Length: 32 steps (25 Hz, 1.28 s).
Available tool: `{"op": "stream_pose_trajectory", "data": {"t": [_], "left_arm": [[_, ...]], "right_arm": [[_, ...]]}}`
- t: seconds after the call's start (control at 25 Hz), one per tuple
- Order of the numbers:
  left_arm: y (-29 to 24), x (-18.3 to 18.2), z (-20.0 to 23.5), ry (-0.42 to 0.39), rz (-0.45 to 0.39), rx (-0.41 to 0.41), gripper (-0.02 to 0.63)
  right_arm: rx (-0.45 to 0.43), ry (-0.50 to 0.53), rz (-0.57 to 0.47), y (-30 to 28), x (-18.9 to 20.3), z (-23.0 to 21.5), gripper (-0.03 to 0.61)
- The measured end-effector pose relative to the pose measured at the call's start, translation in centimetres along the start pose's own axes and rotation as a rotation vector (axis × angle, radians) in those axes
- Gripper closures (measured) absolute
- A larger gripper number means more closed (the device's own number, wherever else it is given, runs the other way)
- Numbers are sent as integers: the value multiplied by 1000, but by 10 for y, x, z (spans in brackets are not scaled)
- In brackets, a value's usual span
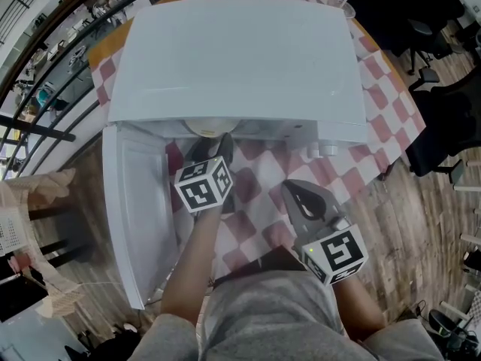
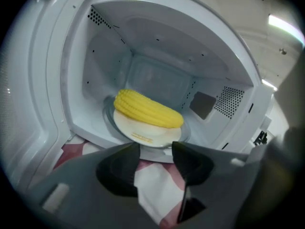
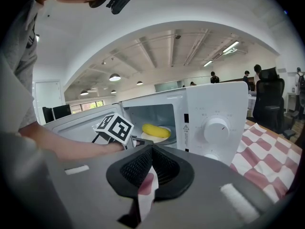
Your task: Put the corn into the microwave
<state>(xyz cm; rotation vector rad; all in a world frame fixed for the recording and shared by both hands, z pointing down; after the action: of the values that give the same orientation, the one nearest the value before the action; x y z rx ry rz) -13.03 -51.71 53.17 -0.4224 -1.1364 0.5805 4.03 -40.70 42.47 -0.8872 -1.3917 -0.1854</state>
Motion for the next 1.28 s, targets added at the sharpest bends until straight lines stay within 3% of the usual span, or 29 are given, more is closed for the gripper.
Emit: {"op": "stream_pose_trajectory", "data": {"t": [0.16,0.2,0.28,0.48,0.84,1.08,1.28], "left_arm": [[1,0,1,2,6,-29,412],[3,0,1,-12,5,-44,437],[10,3,2,-64,1,-86,552],[35,7,-2,-111,-31,-98,601],[133,22,-39,-206,-131,-39,603],[193,26,-66,-315,-205,12,603],[234,40,-84,-336,-257,57,603]], "right_arm": [[7,1,-21,4,-1,-5,580],[11,2,-26,6,-2,-6,580],[17,1,-33,13,-3,-8,580],[44,23,-74,31,-7,-17,578],[95,50,-141,90,-17,-35,580],[121,68,-142,120,-17,-31,580],[135,60,-126,137,-2,-15,580]]}}
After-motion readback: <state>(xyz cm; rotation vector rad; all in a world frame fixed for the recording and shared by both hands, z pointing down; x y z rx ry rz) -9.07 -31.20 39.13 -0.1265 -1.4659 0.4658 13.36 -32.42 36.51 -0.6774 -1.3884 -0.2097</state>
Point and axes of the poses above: the fingertips, and each gripper's own axes: y backward along the fingers, z to its left, x out of its underside, the point moved 3 cm from there along y, backward along the fingers, and after that the axes turned 6 degrees about y, right-handed, at the moved point
